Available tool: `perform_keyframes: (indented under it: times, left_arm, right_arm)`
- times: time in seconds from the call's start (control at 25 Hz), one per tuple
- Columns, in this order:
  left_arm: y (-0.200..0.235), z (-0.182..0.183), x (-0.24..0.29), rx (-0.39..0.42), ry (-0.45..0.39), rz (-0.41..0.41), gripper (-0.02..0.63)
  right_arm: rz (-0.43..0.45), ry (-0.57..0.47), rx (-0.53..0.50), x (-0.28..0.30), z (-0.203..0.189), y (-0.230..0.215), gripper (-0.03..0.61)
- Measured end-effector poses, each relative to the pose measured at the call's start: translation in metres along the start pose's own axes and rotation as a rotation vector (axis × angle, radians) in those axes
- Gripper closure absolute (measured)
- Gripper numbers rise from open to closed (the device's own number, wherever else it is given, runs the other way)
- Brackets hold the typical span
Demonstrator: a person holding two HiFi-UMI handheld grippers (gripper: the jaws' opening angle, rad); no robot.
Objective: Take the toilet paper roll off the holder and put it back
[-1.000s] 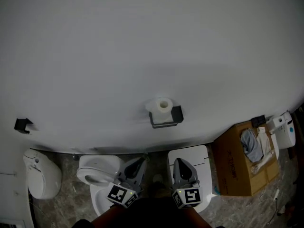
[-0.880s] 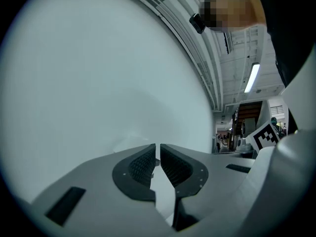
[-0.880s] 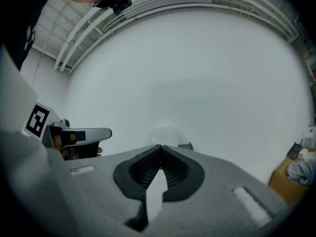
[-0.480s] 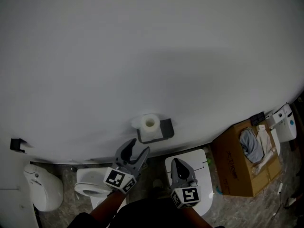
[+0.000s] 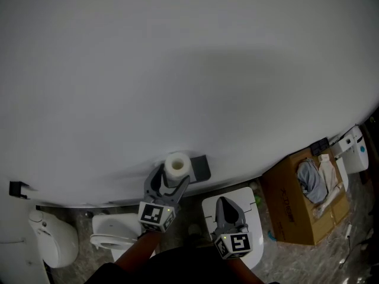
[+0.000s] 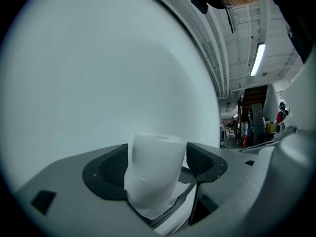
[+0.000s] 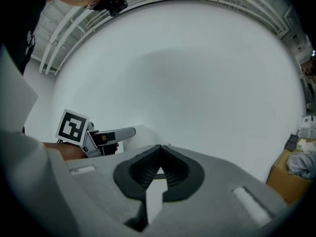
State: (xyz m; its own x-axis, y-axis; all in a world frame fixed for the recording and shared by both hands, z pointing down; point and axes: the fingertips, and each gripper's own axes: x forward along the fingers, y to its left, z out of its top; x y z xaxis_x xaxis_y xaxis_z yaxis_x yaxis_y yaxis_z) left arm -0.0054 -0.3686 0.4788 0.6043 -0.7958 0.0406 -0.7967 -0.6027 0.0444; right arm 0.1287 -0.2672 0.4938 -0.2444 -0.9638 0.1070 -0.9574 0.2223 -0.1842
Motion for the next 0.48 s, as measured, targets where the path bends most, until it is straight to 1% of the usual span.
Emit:
perform_keyframes:
  times: [0.08,0.16,0.28,0.48]
  left_arm:
    - [0.004,-0.004,0.007,-0.016,0.019,0.007,0.252]
    - [0.006,-0.005,0.013,-0.010,0.030,0.015,0.252]
    - [0.005,-0.004,0.019,-0.003,0.016,0.029,0.252]
    - [0.007,-0.003,0.023,-0.008,0.002,0.011,0.254]
  right_arm:
    - [-0.019,0.007,0.015,0.003,-0.001,-0.010,0.580]
    - [-0.028,0.011,0.020,0.005,-0.002,-0.017,0.580]
    - [-0.025,0.016,0.017,0.006,-0.003,-0.021,0.580]
    - [-0.024,0.027,0.031,0.012,-0.011,-0.031,0.580]
